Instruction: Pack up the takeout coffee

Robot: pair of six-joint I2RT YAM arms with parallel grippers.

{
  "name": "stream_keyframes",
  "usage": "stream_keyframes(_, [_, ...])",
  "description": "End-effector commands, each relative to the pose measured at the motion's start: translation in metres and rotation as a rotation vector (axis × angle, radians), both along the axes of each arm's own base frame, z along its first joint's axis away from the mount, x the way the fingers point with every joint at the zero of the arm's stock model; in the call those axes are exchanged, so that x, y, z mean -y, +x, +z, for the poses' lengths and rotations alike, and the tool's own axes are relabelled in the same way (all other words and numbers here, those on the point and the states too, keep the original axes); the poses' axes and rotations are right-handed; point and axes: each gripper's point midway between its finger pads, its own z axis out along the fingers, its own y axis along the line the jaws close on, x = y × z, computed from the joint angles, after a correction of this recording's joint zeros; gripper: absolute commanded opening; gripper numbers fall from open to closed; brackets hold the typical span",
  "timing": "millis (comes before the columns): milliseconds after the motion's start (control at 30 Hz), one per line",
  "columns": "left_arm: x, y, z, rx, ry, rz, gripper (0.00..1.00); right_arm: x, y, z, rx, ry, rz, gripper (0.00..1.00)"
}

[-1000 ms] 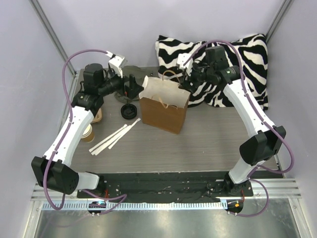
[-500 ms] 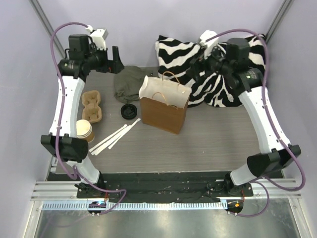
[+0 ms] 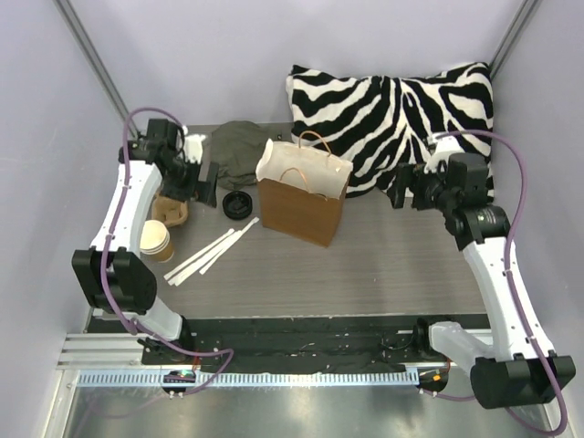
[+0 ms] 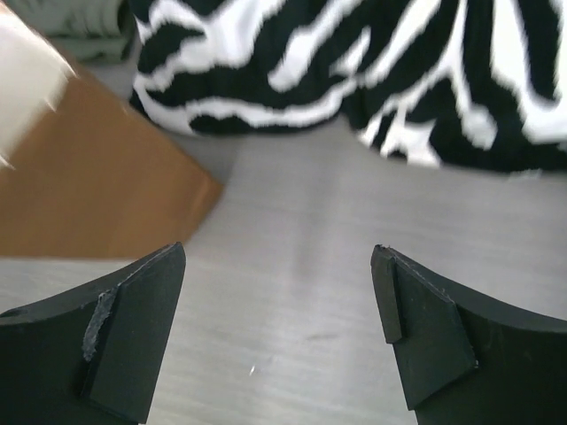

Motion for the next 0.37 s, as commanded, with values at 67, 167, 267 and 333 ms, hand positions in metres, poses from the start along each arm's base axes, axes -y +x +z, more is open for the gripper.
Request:
stream_keyframes(67, [0.004, -0.045, -0.029, 0.009, 0.097, -0.053, 1.00, 0.007, -0.040, -0.032, -0.063, 0.075, -0.098, 0.96])
stream_keyframes(167, [0.009, -0.056, -0.045, 0.013, 0.154, -0.074, 1.00, 0.001, -0.054, -0.043, -0.085, 0.101, -0.074, 1.00])
stream_keyframes(267, [0.014, -0.061, -0.046, 0.045, 0.146, -0.074, 1.00, 0.002, -0.062, -0.046, -0.088, 0.084, -0.065, 1.00])
stream_keyframes(333, [0.012, -0.063, -0.041, 0.072, 0.145, -0.046, 1.00, 0.005, -0.063, -0.043, -0.076, 0.055, -0.057, 1.00])
